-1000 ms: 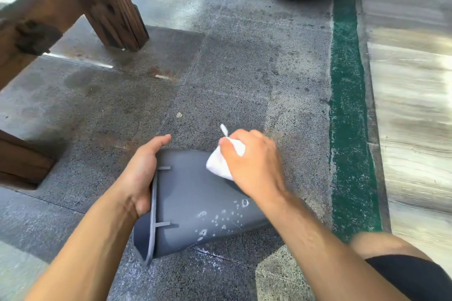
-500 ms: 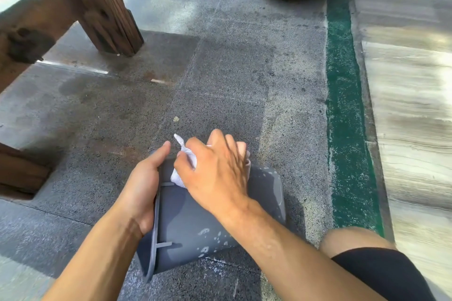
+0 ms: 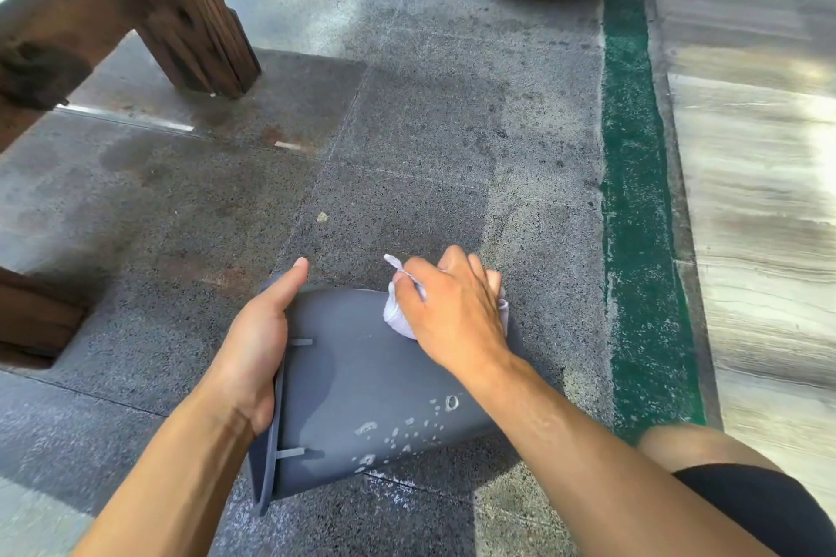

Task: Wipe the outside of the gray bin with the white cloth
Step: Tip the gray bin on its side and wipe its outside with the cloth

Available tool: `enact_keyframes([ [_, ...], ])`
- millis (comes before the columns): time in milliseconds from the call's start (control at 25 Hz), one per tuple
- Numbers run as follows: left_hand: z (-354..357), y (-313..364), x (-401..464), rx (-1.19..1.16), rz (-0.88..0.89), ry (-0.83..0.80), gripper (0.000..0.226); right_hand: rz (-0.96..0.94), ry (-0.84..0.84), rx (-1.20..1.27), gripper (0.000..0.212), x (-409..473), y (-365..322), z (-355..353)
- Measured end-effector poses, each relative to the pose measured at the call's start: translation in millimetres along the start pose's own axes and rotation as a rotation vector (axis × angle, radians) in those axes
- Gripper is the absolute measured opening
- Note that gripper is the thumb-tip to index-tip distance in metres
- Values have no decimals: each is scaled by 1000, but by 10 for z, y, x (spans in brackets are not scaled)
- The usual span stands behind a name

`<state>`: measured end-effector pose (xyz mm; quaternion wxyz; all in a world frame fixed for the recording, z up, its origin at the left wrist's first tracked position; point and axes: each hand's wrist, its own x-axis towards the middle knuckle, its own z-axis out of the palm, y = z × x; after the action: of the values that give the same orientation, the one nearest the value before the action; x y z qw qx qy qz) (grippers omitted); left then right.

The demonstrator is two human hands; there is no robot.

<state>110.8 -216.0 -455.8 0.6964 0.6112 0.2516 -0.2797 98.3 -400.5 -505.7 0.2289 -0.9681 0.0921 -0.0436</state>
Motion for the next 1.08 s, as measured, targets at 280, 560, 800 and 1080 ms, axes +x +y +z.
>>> enact_keyframes([
  [280,-21,9,-15,-20,8,22,56,71,-19,-142,30,28,508,38],
  [560,-32,23,-19,-29,17,-3,56,192,-119,-305,36,7,912,-27],
  [800,-49,32,-46,-10,36,-43,55,390,-218,-347,36,-7,1031,-115],
  [1080,-76,77,-69,-105,135,15,47,552,-40,553,21,244,519,-534],
])
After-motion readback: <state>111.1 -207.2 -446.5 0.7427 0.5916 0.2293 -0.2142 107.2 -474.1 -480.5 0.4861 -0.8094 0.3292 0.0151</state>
